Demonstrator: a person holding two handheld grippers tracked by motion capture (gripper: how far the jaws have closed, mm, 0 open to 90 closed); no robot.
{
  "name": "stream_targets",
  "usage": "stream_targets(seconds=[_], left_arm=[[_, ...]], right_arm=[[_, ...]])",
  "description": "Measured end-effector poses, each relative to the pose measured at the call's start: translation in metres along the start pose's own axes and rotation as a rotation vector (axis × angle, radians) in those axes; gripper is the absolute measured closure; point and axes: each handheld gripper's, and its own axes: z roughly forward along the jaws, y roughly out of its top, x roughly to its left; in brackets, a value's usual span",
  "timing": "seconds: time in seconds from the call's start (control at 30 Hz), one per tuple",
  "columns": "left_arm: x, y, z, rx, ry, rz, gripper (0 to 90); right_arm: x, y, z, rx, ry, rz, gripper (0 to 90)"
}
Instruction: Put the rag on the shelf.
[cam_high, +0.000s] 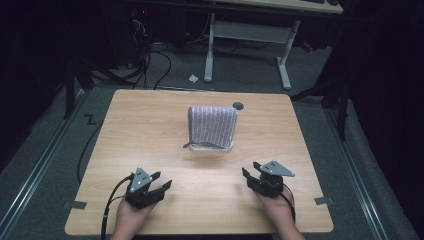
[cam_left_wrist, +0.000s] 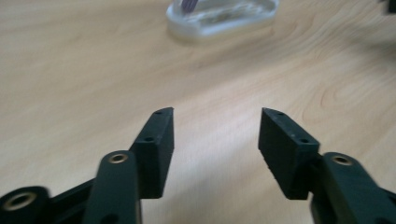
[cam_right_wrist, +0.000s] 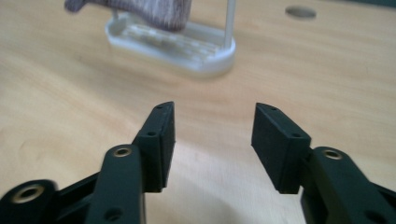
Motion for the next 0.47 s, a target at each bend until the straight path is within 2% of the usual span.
stream_targets(seconds=[0.07,0.13,0.17,0.23,0.33,0.47], left_arm=[[0.002,-0.001,-0.004,0.006,-0.031,-0.002,42.5],[0.004,-0.004,-0.001,0.029,-0.020,-0.007,43.4],[0.005,-0.005,0.002,0.035,-0.021,-0.008,43.9],[0.006,-0.003,0.007,0.045,-0.033,-0.001,43.8],[0.005,-0.002,0.010,0.039,-0.044,-0.002,43.3],[0.005,-0.004,0.014,0.042,-0.041,-0.001,38.4]], right_arm=[[-0.003,-0.006,-0.014,-0.026,-0.026,0.025,46.5],[-0.005,-0.014,-0.018,-0.013,-0.011,0.053,46.5],[-0.004,-0.017,-0.015,0.016,-0.018,0.021,46.3],[-0.004,-0.018,-0.013,0.022,-0.029,0.008,46.2],[-0.008,-0.018,-0.008,0.030,-0.021,0.048,45.9],[-0.007,-0.019,-0.007,0.044,-0.037,0.006,45.4]])
